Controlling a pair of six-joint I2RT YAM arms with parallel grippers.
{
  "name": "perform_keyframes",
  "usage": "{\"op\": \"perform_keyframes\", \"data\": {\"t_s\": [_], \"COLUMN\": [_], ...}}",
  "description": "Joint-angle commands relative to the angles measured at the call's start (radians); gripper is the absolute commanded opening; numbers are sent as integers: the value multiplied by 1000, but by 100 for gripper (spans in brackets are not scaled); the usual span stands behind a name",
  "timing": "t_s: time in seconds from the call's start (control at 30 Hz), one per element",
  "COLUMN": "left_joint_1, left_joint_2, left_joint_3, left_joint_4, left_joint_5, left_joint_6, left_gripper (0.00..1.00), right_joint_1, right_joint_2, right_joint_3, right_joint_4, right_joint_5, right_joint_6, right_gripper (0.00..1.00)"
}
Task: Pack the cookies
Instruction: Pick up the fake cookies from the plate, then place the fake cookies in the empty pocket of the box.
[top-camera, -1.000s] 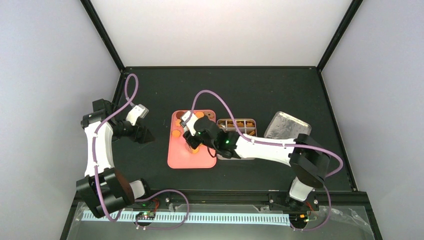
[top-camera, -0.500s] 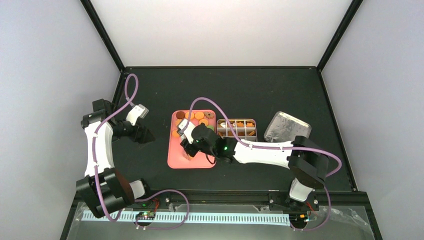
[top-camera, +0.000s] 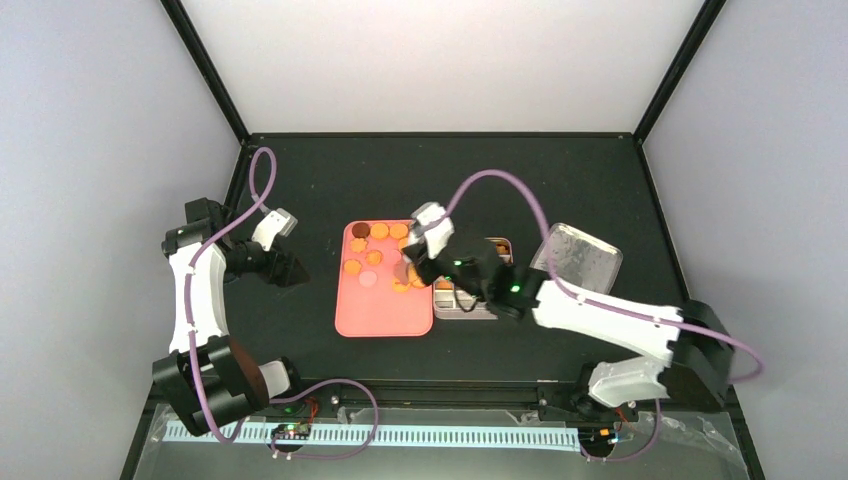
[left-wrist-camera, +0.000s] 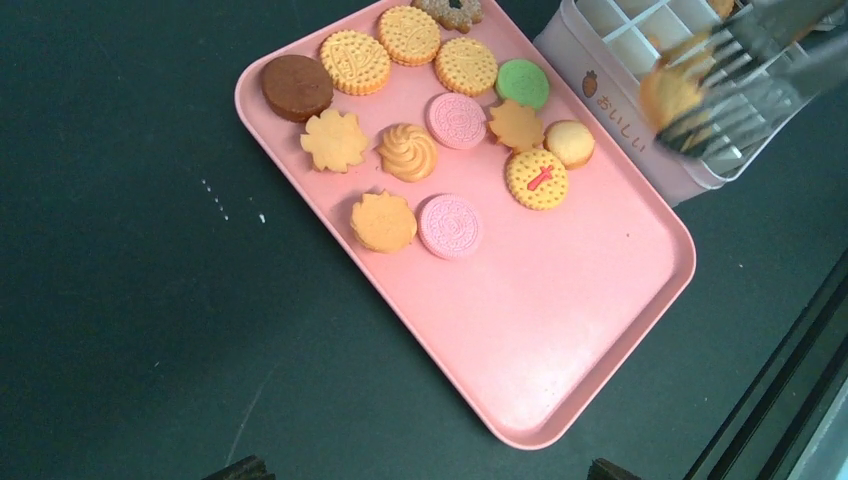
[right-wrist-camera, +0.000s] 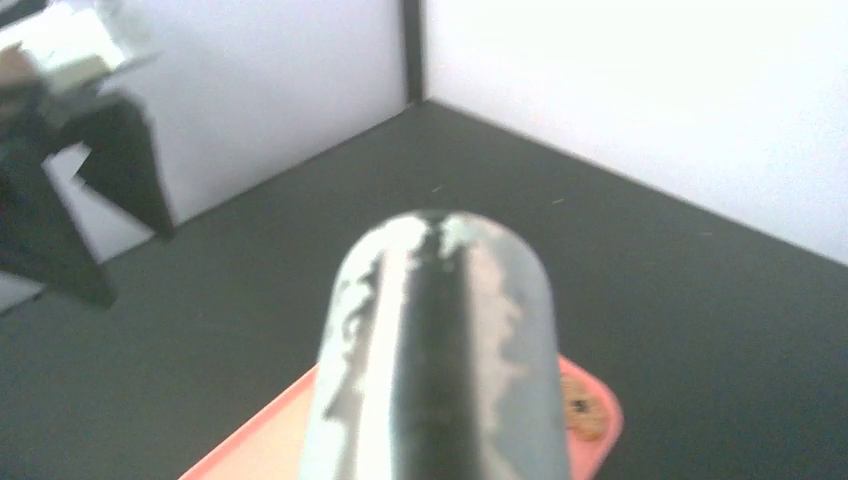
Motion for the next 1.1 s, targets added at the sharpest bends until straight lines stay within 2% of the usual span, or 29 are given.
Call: {"op": "perform_keyframes", "data": {"t_s": [0.0, 0.2, 0.4, 0.8, 0.93, 1.07], "left_joint_1": [7, 7, 7, 7, 8, 7], "left_joint_2": [-6, 0, 10, 7, 8, 12], "left_joint_3": [29, 31, 37, 45, 41, 35], "left_joint_4": [-17, -15, -18, -34, -36, -35], "left_joint_5": [26, 34, 46, 47, 46, 48], "left_joint_6": [19, 20, 22, 29, 34, 34], "left_gripper": [84, 84, 84, 84, 84, 84], "right_joint_1": [-69, -165, -193, -216, -216, -216], "right_joint_2": [-163, -359, -481, -444, -447, -448], "right_joint_3": [-82, -217, -292, -309, -326, -331], "right_joint_4": [-26, -112, -159, -141, -138, -140], "right_joint_5": [83, 145, 185, 189, 191, 187], "right_joint_6": [30, 62, 83, 83, 89, 93], "right_gripper": [21, 21, 22, 23, 28, 37]}}
